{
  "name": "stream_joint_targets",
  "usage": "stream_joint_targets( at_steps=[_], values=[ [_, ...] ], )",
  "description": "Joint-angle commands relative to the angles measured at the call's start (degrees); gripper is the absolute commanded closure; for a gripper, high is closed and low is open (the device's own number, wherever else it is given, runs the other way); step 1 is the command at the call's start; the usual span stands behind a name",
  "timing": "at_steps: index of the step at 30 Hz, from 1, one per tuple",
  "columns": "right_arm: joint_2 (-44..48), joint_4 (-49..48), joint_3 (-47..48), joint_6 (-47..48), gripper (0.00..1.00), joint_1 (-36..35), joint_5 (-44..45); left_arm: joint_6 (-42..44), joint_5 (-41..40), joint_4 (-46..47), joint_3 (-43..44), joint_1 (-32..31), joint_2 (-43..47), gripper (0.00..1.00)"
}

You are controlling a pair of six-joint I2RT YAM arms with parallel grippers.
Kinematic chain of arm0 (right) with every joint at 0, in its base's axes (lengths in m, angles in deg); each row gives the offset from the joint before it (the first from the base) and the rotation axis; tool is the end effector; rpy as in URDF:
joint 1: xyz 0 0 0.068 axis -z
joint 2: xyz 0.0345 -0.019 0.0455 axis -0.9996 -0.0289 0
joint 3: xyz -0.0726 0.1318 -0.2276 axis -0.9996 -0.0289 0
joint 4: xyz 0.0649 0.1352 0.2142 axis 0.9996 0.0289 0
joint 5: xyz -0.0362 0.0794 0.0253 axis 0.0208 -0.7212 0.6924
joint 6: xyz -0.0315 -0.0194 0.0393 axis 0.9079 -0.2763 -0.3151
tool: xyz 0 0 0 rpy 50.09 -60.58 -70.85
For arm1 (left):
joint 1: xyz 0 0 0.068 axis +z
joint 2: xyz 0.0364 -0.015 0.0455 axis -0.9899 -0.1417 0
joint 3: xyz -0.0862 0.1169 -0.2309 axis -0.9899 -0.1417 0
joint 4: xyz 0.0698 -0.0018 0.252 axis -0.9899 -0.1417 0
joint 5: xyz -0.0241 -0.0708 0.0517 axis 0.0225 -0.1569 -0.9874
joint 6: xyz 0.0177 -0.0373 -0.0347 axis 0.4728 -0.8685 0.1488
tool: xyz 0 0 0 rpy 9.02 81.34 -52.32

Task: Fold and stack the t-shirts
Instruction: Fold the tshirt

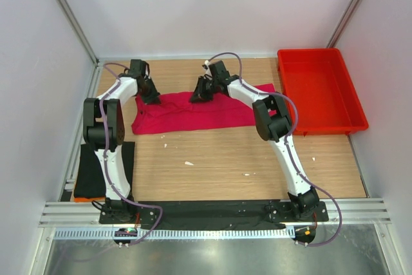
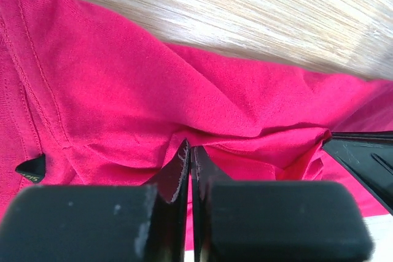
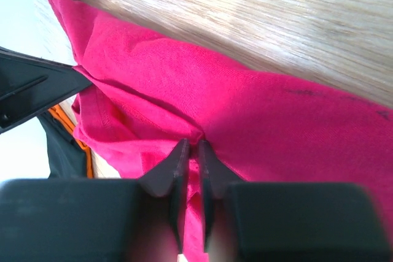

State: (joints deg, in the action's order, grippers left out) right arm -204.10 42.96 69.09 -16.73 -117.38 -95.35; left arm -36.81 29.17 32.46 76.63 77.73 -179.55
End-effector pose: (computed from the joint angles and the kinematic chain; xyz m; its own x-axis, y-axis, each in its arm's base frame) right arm 0.4768 0.2859 0.1366 -0.9299 0.0652 -0.3620 -0.2331 0.6568 0.7171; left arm 0.4399 -0.0372 0.1819 -0.8179 -0.4698 -0.3322 -0.3440 0.8621 -0.3721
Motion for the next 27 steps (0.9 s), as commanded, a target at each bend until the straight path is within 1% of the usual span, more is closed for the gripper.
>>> stream_joint_targets(
  at_steps=[1, 2, 3, 4, 11, 15, 16, 20, 27],
  values=[
    [1.46, -0.03, 2.39, -0.16, 0.89, -0.41, 1.01, 0.89, -0.56, -0.07, 2.37, -0.36, 1.03, 1.0],
    [2.16, 0.23, 2.48, -0.16, 0.91, -0.41, 1.36, 0.98, -0.82, -0.16, 1.94, -0.62, 1.9, 1.0],
    [2.43, 0.67, 2.39, -0.07, 0.97, -0.41, 1.62, 1.24, -0.91, -0.33, 1.76, -0.71, 2.52, 1.0],
    [2.87, 0.85, 2.3, 0.01, 0.99, -0.41, 2.15, 1.33, -1.0, -0.42, 1.41, -0.8, 3.05, 1.0],
    [7.87, 3.66, -0.85, 0.81, 0.99, -1.2, 3.3, 1.6, -2.31, -2.53, -3.6, -2.21, 10.08, 1.0],
    [11.91, 3.49, -6.38, 1.68, 0.99, -2.07, 3.82, 1.16, -2.84, -4.46, -7.02, -2.3, 14.82, 1.0],
    [12.53, 3.75, -6.4, 1.95, 0.99, -2.25, 3.82, 1.16, -2.58, -4.73, -7.47, -2.3, 15.53, 1.0],
    [14.64, 3.75, -9.99, 2.12, 0.99, -2.78, 3.38, 0.37, -1.7, -5.52, -10.63, -2.73, 19.13, 1.0],
    [16.31, 3.05, -13.42, 2.04, 0.99, -3.22, 2.15, -0.42, -0.3, -6.66, -17.83, -3.97, 25.46, 1.0]
  ],
)
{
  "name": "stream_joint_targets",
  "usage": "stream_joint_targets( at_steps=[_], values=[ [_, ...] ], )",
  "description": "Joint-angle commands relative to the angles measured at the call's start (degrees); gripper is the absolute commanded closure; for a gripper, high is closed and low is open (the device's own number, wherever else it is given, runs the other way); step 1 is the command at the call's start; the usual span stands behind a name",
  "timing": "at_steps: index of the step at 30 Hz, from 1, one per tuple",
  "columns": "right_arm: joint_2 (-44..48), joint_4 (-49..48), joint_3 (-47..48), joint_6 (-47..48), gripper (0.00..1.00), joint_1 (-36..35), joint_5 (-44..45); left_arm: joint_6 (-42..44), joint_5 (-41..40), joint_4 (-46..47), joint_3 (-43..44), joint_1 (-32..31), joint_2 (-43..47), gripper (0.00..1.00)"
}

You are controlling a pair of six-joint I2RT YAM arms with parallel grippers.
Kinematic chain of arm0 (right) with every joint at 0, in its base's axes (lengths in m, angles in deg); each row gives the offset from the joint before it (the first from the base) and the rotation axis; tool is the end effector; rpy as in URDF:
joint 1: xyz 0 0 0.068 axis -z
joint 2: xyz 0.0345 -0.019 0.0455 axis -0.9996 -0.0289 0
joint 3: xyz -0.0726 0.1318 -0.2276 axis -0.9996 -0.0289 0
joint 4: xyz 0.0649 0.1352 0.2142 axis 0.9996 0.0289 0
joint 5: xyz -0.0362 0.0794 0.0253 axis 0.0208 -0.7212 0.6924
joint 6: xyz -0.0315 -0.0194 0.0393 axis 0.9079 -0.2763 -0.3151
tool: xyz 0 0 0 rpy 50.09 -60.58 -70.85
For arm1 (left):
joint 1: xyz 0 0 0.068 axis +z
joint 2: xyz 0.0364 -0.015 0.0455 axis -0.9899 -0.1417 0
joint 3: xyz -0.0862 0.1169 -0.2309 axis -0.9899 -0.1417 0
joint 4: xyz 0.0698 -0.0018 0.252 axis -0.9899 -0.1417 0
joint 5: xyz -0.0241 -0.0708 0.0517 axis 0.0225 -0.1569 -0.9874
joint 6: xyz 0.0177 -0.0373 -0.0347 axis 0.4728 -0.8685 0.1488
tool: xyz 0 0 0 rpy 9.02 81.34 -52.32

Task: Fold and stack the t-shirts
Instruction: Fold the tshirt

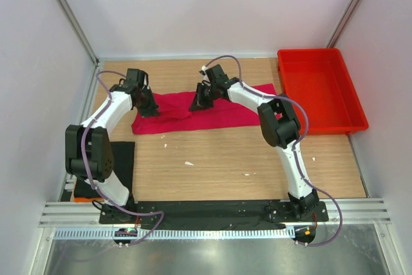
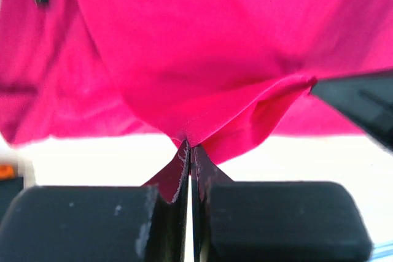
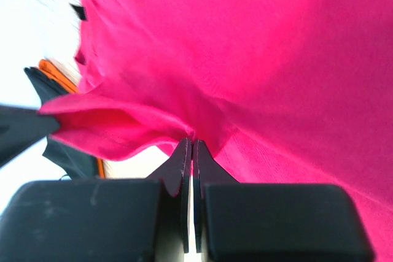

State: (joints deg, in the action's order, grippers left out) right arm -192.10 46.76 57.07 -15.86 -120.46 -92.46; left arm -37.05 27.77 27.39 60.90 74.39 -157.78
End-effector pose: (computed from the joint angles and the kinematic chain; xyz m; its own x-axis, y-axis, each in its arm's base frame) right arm 0.4269 0.2880 0.1724 -0.9408 0.0145 -0.3388 -0.2329 0.6985 0.6767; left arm 0.3503 -0.0506 0.2388 -0.8308 -0.4285 -0.3551 -0.3000 0.8823 -0.3626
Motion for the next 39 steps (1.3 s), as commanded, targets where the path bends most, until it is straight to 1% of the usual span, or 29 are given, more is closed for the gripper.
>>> stream_joint_targets(
  at_steps=[1, 2, 9, 13, 20, 22, 25, 26, 30, 33, 39],
  values=[
    [4.49, -0.93, -1.93, 1.16, 0.99, -0.14, -0.82, -0.18, 1.11, -1.68, -2.97, -0.71, 4.22, 1.0],
    [4.84, -1.11, -2.72, 0.9, 0.99, -0.14, -0.99, -0.18, 1.02, -1.77, -4.81, -0.88, 5.44, 1.0],
    [6.16, -2.25, -6.24, 0.37, 0.99, -0.75, -2.05, -0.45, 1.46, -1.94, -10.62, -1.32, 8.79, 1.0],
    [7.21, -2.95, -7.91, 0.28, 0.99, -0.93, -2.4, -0.1, 0.84, -2.03, -12.38, -1.41, 9.67, 1.0],
    [6.6, -3.13, -8.0, -0.07, 0.99, -1.02, -3.54, 0.61, 0.49, -1.68, -12.21, -1.33, 7.21, 1.0],
    [6.69, -3.3, -7.83, -0.15, 0.98, -1.02, -3.37, 0.96, 0.14, -1.5, -11.34, -1.32, 6.43, 1.0],
    [6.43, -2.96, -7.03, -0.07, 0.98, -1.1, -2.67, 2.1, -0.83, -1.41, -7.74, -1.32, 4.85, 1.0],
    [5.91, -2.52, -6.16, -0.24, 0.98, -1.1, -2.67, 2.36, -1.0, -1.68, -5.03, -1.41, 3.18, 1.0],
    [5.02, -1.81, -5.1, -0.42, 0.98, -0.93, -2.23, 3.16, -0.39, -2.29, 1.3, -1.41, -1.39, 1.0],
    [4.94, -1.72, -5.1, -0.51, 0.98, -0.67, -1.7, 3.42, -0.12, -2.82, 5.08, -1.32, -4.56, 1.0],
    [3.53, -1.72, -4.4, -0.68, 0.97, 0.3, -1.0, 4.74, -2.41, -5.19, 10.63, -1.33, -9.92, 1.0]
  ],
)
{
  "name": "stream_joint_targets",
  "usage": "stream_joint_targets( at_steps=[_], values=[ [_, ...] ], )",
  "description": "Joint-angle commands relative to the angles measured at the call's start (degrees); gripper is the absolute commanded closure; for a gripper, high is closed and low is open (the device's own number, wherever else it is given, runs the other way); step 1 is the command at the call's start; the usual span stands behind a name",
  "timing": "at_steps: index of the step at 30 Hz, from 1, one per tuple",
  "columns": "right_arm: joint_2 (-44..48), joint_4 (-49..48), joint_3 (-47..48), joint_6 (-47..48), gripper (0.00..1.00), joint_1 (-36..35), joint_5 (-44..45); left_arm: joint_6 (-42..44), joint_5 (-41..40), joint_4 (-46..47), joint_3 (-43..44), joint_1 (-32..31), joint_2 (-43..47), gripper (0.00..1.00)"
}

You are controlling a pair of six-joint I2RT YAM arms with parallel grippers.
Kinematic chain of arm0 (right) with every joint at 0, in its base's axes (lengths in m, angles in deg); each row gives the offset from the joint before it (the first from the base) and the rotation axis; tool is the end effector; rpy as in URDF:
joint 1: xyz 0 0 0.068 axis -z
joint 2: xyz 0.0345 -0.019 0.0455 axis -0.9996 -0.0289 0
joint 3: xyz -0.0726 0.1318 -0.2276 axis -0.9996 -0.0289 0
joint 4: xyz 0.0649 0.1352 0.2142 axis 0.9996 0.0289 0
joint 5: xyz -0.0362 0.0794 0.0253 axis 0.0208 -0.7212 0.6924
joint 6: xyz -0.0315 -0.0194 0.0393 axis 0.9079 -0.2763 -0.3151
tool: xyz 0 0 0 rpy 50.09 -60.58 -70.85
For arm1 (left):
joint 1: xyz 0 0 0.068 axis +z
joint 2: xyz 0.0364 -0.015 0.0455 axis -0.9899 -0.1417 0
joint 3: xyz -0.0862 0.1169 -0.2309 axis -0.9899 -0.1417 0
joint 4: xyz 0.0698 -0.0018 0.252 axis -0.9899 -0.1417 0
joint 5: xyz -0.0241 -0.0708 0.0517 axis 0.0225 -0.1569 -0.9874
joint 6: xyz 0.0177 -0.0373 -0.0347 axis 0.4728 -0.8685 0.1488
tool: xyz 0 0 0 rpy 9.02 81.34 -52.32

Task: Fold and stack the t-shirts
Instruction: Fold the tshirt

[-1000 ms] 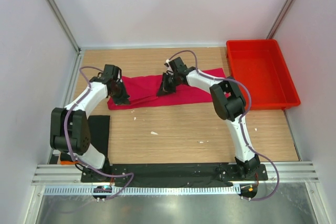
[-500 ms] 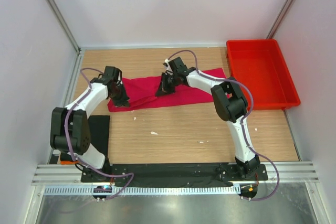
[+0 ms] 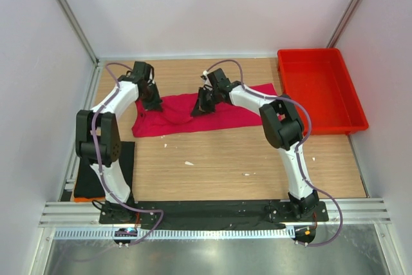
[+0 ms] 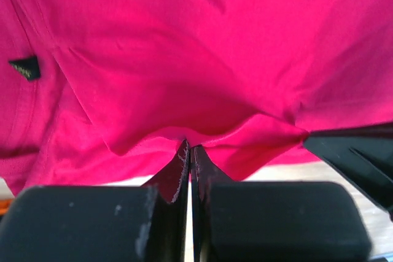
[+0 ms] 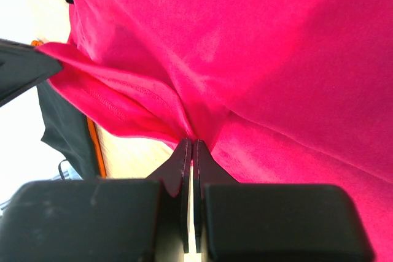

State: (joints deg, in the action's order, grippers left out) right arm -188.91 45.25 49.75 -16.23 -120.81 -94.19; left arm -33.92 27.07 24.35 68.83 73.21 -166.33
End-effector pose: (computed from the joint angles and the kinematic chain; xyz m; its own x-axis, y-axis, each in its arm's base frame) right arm 0.4079 0.2807 0.1618 -0.9582 -0.0071 -0.2861 -0.2101 0.6962 0.6864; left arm 0.3809 -0.0622 0.2253 -0.8732 -0.3600 -0.3286 -0.2608 0.9146 -0.3089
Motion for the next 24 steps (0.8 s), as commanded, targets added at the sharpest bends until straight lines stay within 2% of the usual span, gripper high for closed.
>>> stream_joint_targets(
  at_steps=[1, 17, 24],
  values=[
    [0.16, -0.3, 3.45, -0.49, 0.97, 0.83, 0.82, 1.7, -1.97, -2.24, 3.31, -0.23, -1.64, 1.0],
    [-2.74, -3.29, 4.86, -4.27, 0.93, 2.67, -0.24, 1.7, -4.0, -2.68, 5.78, 0.38, -5.42, 1.0],
    [-4.06, -2.68, 6.35, -4.27, 0.91, 2.85, -0.68, 1.61, -2.25, -1.46, 11.05, 0.38, -9.02, 0.98]
  ],
)
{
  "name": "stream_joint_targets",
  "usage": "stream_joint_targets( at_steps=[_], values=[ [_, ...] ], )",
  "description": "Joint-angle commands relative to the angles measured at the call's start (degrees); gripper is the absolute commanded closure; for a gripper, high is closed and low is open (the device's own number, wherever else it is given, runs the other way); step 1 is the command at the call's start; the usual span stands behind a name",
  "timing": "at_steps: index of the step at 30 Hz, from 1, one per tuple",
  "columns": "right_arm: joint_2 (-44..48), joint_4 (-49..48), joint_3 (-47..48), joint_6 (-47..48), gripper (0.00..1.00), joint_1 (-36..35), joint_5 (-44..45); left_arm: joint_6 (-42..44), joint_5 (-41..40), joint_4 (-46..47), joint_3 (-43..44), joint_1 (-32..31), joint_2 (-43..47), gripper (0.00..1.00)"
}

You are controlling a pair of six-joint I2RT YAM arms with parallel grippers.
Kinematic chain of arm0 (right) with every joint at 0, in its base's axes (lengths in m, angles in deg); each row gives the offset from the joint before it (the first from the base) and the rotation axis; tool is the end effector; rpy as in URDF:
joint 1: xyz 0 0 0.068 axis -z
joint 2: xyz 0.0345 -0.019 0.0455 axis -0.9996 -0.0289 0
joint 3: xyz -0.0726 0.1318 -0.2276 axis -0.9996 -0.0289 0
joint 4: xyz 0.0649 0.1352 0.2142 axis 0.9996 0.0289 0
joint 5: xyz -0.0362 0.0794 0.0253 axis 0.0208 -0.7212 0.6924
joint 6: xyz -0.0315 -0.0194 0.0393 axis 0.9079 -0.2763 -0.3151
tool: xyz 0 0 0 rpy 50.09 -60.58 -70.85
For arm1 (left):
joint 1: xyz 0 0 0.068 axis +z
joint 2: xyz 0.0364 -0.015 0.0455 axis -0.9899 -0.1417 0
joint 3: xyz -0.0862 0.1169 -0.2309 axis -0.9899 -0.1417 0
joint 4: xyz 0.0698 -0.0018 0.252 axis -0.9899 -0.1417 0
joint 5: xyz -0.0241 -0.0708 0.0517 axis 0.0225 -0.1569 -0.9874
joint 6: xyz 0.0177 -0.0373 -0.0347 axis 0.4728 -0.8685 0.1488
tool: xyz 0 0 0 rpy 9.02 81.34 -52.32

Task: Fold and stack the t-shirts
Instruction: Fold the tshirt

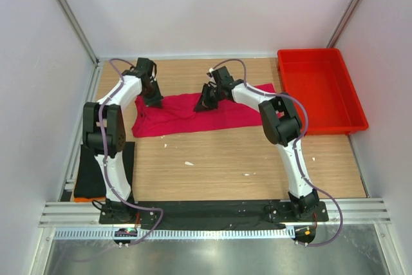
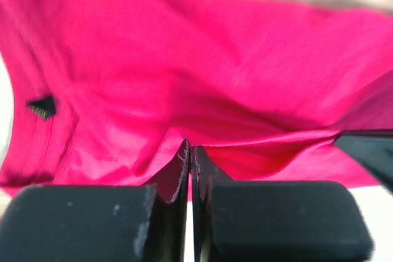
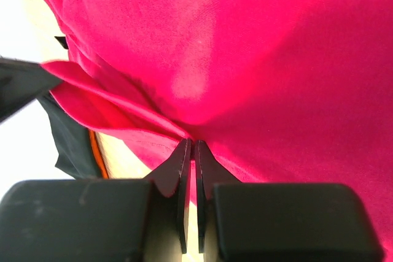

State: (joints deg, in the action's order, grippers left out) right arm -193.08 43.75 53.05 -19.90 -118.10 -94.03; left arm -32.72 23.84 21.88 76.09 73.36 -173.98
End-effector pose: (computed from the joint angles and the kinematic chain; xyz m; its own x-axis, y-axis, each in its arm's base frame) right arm 0.4330 0.2681 0.1461 -0.9640 0.0859 -0.2515 -0.1215 0.6991 0.7046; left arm 0.4091 -0.0634 0.2096 -0.8832 -0.3447 -0.3182 -0.2778 0.9309 -0.2372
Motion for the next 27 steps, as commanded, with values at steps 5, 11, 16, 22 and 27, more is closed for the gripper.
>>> stream_joint_targets(
  at_steps=[5, 11, 16, 22, 27],
  values=[
    [0.64, 0.76, 2.88, 0.63, 0.84, 0.14, -0.3, 2.42, 1.18, 1.28, 10.82, -0.3, -3.84, 0.76],
    [2.92, 6.03, 4.02, 4.93, 0.59, 0.23, 3.65, 3.13, -6.9, -2.58, 8.3, -0.39, 1.25, 0.51],
    [4.95, 11.3, 5.78, 10.91, 0.36, 0.14, 8.57, 4.01, -1.75, -1.27, 0.38, -0.3, 6.53, 0.47],
    [7.32, 12.54, 4.29, 13.99, 0.39, 0.14, 10.06, -0.54, 6.79, 3.47, -8.58, -0.3, 9.52, 0.59],
    [8.56, 16.66, 5.77, 17.24, 0.36, 0.4, 18.48, -9.16, 3.56, 3.74, -8.51, -0.3, 5.4, 0.56]
  ],
)
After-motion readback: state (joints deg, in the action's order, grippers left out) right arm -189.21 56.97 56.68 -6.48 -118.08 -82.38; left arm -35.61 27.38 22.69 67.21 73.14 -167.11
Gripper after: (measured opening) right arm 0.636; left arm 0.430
